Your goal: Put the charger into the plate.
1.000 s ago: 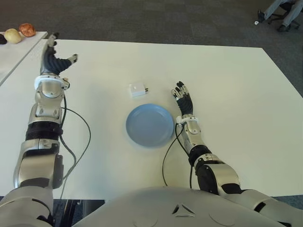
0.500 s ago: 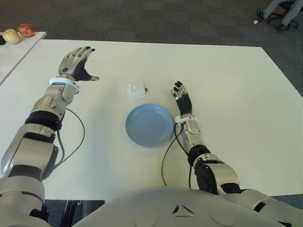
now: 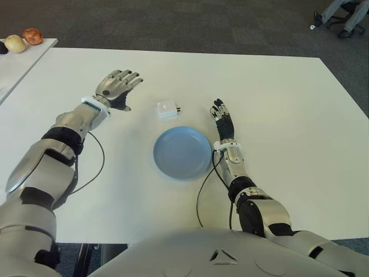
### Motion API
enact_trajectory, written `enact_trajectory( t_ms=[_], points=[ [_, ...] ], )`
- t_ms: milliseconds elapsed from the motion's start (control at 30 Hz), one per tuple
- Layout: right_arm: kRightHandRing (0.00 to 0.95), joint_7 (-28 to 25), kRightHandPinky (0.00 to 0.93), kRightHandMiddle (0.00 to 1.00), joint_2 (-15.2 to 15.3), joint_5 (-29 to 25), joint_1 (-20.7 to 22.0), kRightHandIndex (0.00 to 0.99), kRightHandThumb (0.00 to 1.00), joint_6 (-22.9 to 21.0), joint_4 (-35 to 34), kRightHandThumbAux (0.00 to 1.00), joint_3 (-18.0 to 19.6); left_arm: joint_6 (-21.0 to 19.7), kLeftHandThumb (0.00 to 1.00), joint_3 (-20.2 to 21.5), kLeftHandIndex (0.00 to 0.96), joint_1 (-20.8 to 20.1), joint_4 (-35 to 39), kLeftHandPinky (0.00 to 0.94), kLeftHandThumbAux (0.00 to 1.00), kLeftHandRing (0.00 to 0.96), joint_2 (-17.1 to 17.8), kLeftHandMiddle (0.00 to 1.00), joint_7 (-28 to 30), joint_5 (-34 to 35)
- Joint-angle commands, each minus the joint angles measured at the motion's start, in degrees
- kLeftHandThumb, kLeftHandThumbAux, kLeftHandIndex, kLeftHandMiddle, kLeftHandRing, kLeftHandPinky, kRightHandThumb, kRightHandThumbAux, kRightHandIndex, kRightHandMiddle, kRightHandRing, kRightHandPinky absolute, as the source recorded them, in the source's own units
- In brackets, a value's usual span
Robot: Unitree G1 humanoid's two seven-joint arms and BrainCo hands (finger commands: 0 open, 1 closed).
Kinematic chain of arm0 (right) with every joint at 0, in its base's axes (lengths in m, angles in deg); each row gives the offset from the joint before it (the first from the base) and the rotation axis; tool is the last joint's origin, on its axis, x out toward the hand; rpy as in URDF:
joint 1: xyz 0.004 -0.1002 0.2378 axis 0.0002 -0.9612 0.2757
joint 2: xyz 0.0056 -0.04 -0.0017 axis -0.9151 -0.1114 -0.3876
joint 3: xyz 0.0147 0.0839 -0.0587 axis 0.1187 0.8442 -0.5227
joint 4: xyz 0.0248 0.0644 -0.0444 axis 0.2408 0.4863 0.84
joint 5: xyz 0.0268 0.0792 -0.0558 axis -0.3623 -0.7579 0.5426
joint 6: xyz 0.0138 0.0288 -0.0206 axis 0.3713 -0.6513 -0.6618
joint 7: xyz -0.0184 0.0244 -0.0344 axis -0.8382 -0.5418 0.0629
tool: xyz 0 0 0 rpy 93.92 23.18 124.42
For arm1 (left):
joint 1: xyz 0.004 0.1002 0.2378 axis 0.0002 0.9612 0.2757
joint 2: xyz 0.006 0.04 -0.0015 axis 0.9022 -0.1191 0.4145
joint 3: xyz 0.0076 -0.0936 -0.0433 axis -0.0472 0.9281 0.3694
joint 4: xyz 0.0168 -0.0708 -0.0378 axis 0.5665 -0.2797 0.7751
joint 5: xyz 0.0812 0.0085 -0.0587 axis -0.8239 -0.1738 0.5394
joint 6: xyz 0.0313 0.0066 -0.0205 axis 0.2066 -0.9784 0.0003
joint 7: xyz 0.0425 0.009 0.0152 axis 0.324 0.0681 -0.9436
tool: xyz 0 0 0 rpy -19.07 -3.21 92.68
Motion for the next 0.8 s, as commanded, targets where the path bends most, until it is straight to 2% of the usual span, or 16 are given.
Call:
enact_trajectory(
  t_ms=[33, 433, 800],
  points=[
    [0.019, 0.8, 0.05, 0.031, -0.6, -1.0, -3.8, 0.016, 0.0, -3.1, 1.7, 0.496, 0.7, -0.9, 0.0, -3.2, 0.0, -0.8, -3.7, 0.0, 0.787, 0.0, -2.6, 0.0, -0.5, -2.0],
    [0.037, 1.4, 0.061, 0.05, 0.2, -0.3, -4.5, 0.027, 0.0, -3.7, 0.1, 0.496, 0.1, -1.0, 0.0, -7.7, 0.0, -1.0, -7.6, 0.0, 0.804, 0.0, -6.7, 0.0, -0.6, -2.2],
    [0.036, 1.8, 0.057, 0.052, 0.9, 0.0, -4.5, 0.027, 0.0, -4.2, -0.1, 0.498, -0.3, 0.0, 0.0, -8.4, 0.0, -1.6, -7.1, 0.0, 0.807, 0.0, -8.6, 0.0, 2.9, -0.4]
  ],
)
